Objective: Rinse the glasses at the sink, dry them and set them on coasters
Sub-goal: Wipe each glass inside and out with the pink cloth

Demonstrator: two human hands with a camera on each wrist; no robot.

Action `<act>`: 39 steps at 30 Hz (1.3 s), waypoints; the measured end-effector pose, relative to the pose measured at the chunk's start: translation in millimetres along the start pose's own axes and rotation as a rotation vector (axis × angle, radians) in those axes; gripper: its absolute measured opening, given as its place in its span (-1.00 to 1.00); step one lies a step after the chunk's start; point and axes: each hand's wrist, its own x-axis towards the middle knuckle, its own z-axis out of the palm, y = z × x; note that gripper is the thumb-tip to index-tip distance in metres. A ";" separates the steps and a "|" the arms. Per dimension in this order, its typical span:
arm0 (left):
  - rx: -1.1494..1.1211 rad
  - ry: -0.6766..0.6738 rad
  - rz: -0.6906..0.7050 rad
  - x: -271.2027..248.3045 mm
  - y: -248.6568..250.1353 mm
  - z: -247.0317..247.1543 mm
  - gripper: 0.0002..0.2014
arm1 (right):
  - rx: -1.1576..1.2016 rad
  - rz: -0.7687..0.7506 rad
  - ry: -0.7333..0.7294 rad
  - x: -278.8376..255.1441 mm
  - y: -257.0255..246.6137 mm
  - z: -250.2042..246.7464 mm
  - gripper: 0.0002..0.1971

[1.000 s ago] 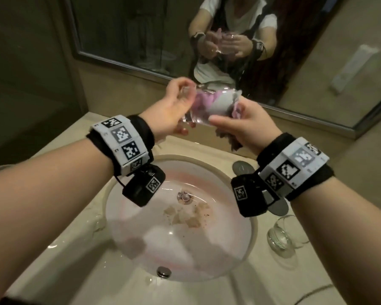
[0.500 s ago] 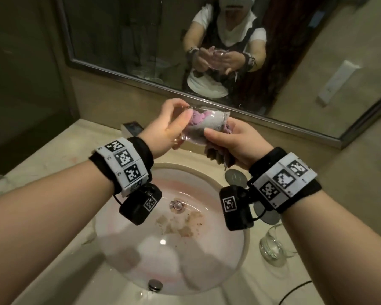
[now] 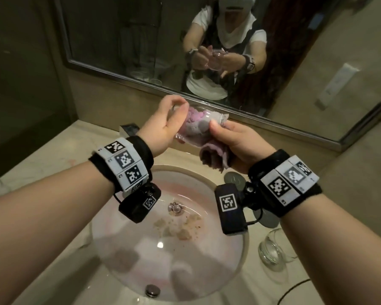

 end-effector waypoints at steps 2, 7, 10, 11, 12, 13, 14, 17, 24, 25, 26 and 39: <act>-0.106 -0.026 -0.071 1.8 -0.2 0.1 -0.73 | -0.032 -0.029 0.044 3.6 1.9 -0.7 -0.49; -0.564 -0.075 -0.552 3.0 10.0 2.1 -0.42 | -0.529 -0.154 0.050 0.6 2.3 8.7 -0.83; -0.699 -0.064 -0.568 3.7 9.3 1.5 -0.46 | -1.020 -0.241 0.130 4.2 9.0 7.5 -0.47; -0.706 -0.065 -0.567 3.1 7.5 2.4 -0.50 | -1.117 -0.286 0.166 4.8 9.3 7.3 -0.47; -0.702 -0.073 -0.571 2.2 7.1 3.8 -0.52 | -1.166 -0.316 0.183 6.0 10.1 6.0 -0.51; -0.703 -0.089 -0.575 1.6 6.0 5.3 -0.53 | -1.192 -0.330 0.186 5.2 9.2 5.6 -0.56; -0.715 -0.103 -0.576 1.6 4.2 6.7 -0.52 | -1.177 -0.322 0.183 6.1 10.4 4.3 -0.60; -0.737 -0.121 -0.519 0.3 0.5 10.2 -0.51 | -0.868 -0.216 0.143 1.4 9.2 3.7 -0.76; -0.100 -0.176 -0.065 -0.4 12.6 8.2 -0.76 | 0.049 0.004 0.044 -4.5 2.5 -11.4 -0.67; -0.060 -0.195 -0.049 1.0 13.3 6.7 -0.75 | 0.057 -0.003 0.065 -4.0 2.5 -12.8 -0.73; -0.090 -0.215 -0.082 2.5 12.8 5.1 -0.75 | 0.005 -0.016 0.097 -4.2 2.7 -14.2 -0.81; 0.091 -0.065 -0.075 7.0 -6.2 11.1 -0.62 | -0.056 -0.025 0.072 -1.5 13.7 -11.1 -0.77</act>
